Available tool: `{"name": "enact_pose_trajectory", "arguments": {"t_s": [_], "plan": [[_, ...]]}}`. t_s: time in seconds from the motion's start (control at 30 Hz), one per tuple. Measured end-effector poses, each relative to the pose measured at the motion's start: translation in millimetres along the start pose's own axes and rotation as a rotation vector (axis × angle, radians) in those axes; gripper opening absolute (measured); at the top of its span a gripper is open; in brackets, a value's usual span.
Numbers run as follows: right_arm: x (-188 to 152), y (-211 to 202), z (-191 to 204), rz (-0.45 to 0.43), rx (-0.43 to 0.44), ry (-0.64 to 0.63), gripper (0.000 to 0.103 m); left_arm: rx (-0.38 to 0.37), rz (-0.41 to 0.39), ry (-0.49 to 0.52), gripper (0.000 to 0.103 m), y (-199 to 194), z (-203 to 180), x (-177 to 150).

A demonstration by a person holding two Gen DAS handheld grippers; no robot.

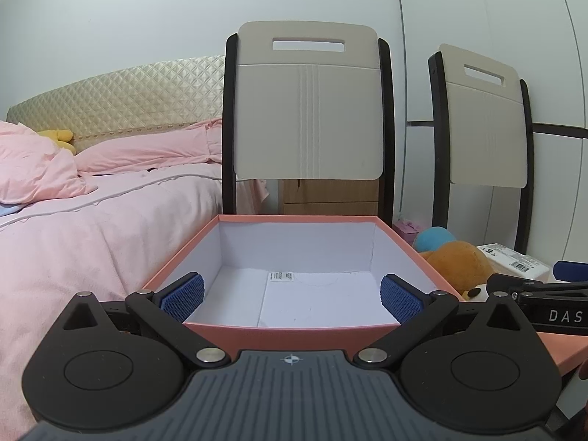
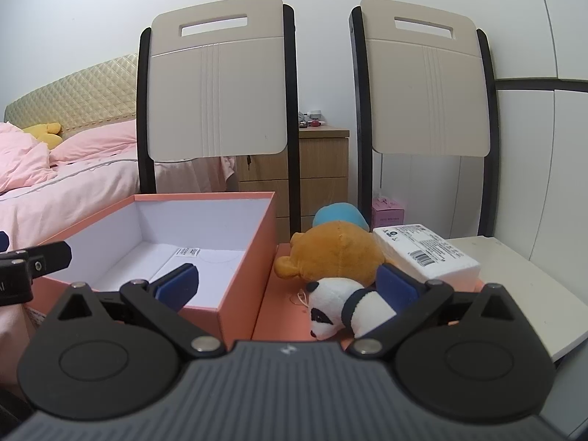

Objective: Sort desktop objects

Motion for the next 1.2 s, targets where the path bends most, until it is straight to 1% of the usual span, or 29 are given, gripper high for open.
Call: {"name": "enact_pose_trajectory", "arguments": {"t_s": [0.1,0.17,0.27,0.33,0.43,0.67,0.97,1.1,1.2], "plan": [[1.4,-0.9,0.1,-0.001,0.003,0.0,0.103,-0.004,-0.004,0.007,0.103,0.9,-2.9,3.4],[1.1,-0.2,-1.1,-0.001,0.005,0.003,0.103,-0.012,-0.031,-0.002,0.103,-4.7,-4.3,5.5],[0.2,0.1,-1.8,-0.001,0.016,0.012,0.103,-0.016,-0.027,0.014,0.103,-4.6,-8.6,8.1],[-0.7,-0.3,-1.6,0.0,0.014,0.01,0.103,-0.017,-0.047,0.03,0.103,-6.2,-8.2,4.1],[-1.6,2.0,-2.1,0.009,0.007,0.014,0.103,-0.017,-0.056,0.04,0.103,-9.5,-9.3,2.5],[-2.3,1.6,-5.3,0.009,0.003,0.022,0.103,-0.016,-0.058,0.011,0.103,-9.3,-6.2,2.6],[-1.8,0.9,-2.5,0.003,0.015,0.018,0.103,0.012,-0.071,0.022,0.103,-8.1,-3.5,4.2],[-1.3,-0.1,-2.5,0.0,0.025,0.021,0.103,0.024,-0.088,0.02,0.103,-9.0,-2.5,6.1],[-1.1,-0.5,-3.6,-0.005,0.023,0.023,0.103,0.011,-0.079,0.023,0.103,-7.6,-4.1,5.2]]}}
Point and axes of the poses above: each gripper's, at about its wrist camera, not at the fingertips, and y roughly the way its jaws point, z to its left, x to its top, the point moved 10 cm from there along y, roughly the way its jaws point, and after that the axes turned 11 degrees about -x, right-handed, at the moved point
